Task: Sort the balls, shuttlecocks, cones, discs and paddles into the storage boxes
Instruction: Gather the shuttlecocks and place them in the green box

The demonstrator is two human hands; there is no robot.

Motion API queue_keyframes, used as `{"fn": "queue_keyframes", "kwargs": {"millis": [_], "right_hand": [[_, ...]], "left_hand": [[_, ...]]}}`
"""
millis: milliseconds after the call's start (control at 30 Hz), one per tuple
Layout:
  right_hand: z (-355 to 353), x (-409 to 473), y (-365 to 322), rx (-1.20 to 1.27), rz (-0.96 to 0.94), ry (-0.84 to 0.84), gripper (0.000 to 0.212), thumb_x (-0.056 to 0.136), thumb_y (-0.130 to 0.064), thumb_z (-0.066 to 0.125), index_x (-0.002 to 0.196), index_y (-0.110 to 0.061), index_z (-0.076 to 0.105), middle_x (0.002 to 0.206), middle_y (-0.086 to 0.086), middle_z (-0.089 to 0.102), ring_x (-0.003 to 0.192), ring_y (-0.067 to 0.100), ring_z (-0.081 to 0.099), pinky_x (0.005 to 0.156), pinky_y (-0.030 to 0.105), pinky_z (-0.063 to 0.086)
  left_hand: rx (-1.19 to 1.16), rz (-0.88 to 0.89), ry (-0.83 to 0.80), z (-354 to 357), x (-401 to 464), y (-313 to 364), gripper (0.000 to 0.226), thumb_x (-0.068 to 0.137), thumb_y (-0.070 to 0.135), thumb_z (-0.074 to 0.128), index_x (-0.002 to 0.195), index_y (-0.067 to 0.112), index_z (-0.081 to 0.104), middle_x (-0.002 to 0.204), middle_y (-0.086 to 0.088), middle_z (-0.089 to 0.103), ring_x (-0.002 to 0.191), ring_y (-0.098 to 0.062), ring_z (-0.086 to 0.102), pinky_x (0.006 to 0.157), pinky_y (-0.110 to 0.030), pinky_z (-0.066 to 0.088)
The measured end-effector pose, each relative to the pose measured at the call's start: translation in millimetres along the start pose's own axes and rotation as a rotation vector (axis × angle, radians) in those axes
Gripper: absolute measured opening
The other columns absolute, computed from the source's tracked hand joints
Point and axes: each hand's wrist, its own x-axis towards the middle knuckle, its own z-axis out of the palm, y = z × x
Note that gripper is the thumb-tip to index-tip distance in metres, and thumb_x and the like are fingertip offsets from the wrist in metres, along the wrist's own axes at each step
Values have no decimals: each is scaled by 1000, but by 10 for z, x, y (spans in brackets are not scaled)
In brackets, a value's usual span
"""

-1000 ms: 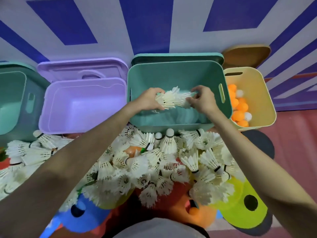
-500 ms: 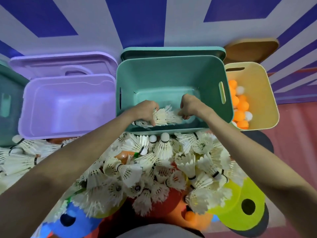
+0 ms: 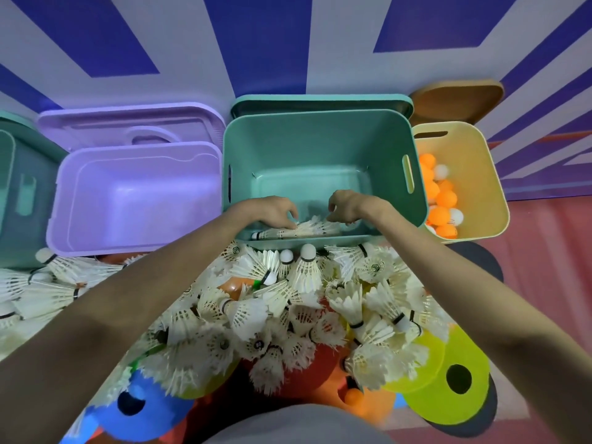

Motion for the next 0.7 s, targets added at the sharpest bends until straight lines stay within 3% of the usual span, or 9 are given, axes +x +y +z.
{"fn": "queue_keyframes", "kwargs": {"millis": [100, 200, 333, 433, 600, 700], "right_hand": [[-52, -151, -31, -52, -23, 77, 37, 95, -25, 54, 122, -1, 58, 124, 15, 60, 109, 30, 59, 92, 35, 48], [-64, -390, -92, -17, -125, 236, 37, 94, -25, 56, 124, -4, 56, 123, 13, 61, 113, 30, 56, 94, 35, 47], [93, -851, -204, 244, -374, 609, 25, 92, -14, 55, 115, -6, 60, 102, 8, 68, 92, 24, 64, 82, 40, 52], [329, -1247, -295, 377, -525, 767, 19, 93, -12, 52, 110, -9, 60, 95, 2, 66, 79, 19, 63, 73, 35, 53], [845, -1588, -407, 218, -660, 682, 15, 93, -17, 55, 106, -12, 60, 93, 0, 63, 79, 13, 58, 71, 34, 51], [1158, -1592, -496, 84, -671, 554, 28, 90, -19, 59, 117, -14, 59, 106, 4, 61, 95, 20, 58, 81, 38, 50]], "left_hand": [[-20, 10, 71, -75, -151, 17, 43, 96, 29, 56, 134, 10, 51, 133, -9, 55, 120, -24, 51, 101, -31, 41], [-81, 28, 235, -90, -382, 48, 38, 95, 27, 57, 129, 11, 56, 125, -7, 61, 111, -21, 56, 91, -26, 42], [-294, 151, 639, 102, -836, 131, 24, 94, 16, 56, 116, 14, 63, 105, 0, 67, 92, -18, 64, 82, -26, 48], [-439, 294, 879, 361, -1258, 213, 18, 93, 11, 59, 110, 12, 66, 96, 0, 68, 86, -14, 65, 78, -24, 52], [-414, 281, 876, 864, -1739, 102, 19, 91, 14, 63, 110, 17, 68, 97, 8, 68, 88, -5, 64, 79, -24, 54], [-392, 193, 710, 1135, -1923, -52, 33, 90, 18, 66, 122, 22, 60, 110, 9, 64, 99, -5, 61, 87, -24, 51]]}}
